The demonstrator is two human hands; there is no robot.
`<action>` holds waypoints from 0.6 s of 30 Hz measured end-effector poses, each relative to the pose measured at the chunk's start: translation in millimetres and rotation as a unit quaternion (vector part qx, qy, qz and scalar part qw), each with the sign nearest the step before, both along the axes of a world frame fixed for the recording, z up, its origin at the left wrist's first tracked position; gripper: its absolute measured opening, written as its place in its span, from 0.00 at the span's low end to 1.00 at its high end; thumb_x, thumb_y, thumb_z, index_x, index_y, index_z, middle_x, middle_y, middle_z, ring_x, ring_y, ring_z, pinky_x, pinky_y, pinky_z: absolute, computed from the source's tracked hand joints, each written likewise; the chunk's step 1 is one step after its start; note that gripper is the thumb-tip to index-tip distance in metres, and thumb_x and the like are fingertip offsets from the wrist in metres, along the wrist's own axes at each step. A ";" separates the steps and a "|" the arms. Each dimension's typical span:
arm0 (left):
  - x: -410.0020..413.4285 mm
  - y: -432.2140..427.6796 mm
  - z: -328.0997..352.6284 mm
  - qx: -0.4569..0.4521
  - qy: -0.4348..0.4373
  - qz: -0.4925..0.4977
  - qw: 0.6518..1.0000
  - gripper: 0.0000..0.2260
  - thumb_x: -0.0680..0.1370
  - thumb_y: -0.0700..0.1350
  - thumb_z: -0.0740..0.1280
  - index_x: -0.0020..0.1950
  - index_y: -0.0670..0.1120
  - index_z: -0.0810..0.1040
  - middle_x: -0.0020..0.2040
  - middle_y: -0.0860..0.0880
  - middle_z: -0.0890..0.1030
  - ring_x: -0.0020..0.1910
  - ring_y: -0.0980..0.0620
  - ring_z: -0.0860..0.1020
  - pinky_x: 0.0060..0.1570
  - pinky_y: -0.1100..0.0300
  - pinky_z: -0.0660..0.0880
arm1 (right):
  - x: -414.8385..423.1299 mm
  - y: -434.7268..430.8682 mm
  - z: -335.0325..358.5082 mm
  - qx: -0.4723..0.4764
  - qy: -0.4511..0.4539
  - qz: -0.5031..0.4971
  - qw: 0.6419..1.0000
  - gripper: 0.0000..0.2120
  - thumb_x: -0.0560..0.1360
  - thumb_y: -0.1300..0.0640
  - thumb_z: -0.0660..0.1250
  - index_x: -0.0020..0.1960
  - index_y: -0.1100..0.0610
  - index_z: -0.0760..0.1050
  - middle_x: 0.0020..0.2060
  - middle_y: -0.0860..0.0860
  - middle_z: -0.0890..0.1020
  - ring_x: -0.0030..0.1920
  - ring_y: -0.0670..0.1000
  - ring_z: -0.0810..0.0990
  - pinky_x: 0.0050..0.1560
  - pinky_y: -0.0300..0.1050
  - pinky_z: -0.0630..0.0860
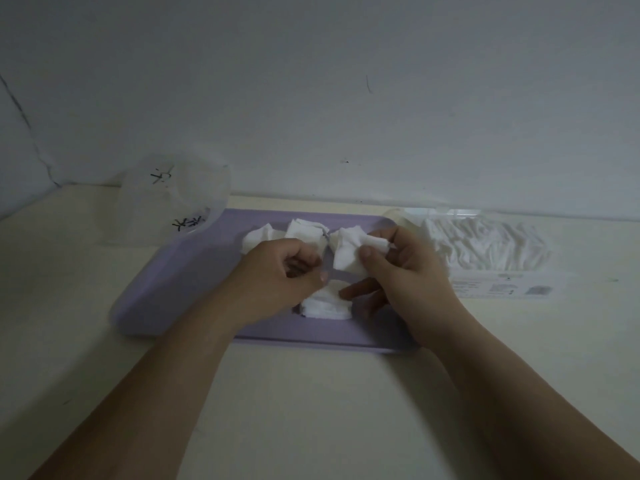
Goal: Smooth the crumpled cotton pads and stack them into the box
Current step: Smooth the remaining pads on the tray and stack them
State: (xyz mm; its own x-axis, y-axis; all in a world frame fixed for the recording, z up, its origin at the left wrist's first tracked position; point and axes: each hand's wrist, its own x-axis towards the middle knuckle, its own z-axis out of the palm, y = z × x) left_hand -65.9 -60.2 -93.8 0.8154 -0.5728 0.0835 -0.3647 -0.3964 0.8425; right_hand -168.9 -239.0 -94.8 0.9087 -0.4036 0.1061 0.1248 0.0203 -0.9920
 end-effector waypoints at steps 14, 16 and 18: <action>-1.0 3.5 8.1 0.007 0.030 -0.055 0.998 0.11 0.69 0.46 0.80 0.46 0.48 0.81 0.36 0.52 0.79 0.34 0.55 0.75 0.37 0.58 0.72 | 6.5 -12.2 -11.6 -0.102 -0.009 -0.074 0.992 0.01 0.78 0.59 0.72 0.48 0.56 0.82 0.43 0.58 0.87 0.48 0.62 0.87 0.51 0.63 0.85; 0.8 3.2 11.2 -0.084 0.083 -0.065 0.991 0.10 0.67 0.48 0.79 0.46 0.51 0.83 0.40 0.49 0.81 0.37 0.53 0.76 0.37 0.57 0.74 | 6.6 -13.3 -13.1 -0.104 -0.002 -0.059 0.993 0.04 0.75 0.56 0.73 0.47 0.56 0.84 0.42 0.57 0.88 0.49 0.64 0.87 0.54 0.68 0.83; -0.8 0.4 10.9 -0.148 0.107 -0.076 0.980 0.11 0.69 0.45 0.77 0.50 0.50 0.84 0.47 0.42 0.84 0.41 0.49 0.79 0.39 0.55 0.77 | 6.0 -12.6 -14.1 -0.066 0.005 -0.018 0.998 0.04 0.75 0.58 0.75 0.48 0.58 0.84 0.44 0.60 0.88 0.51 0.66 0.87 0.58 0.69 0.81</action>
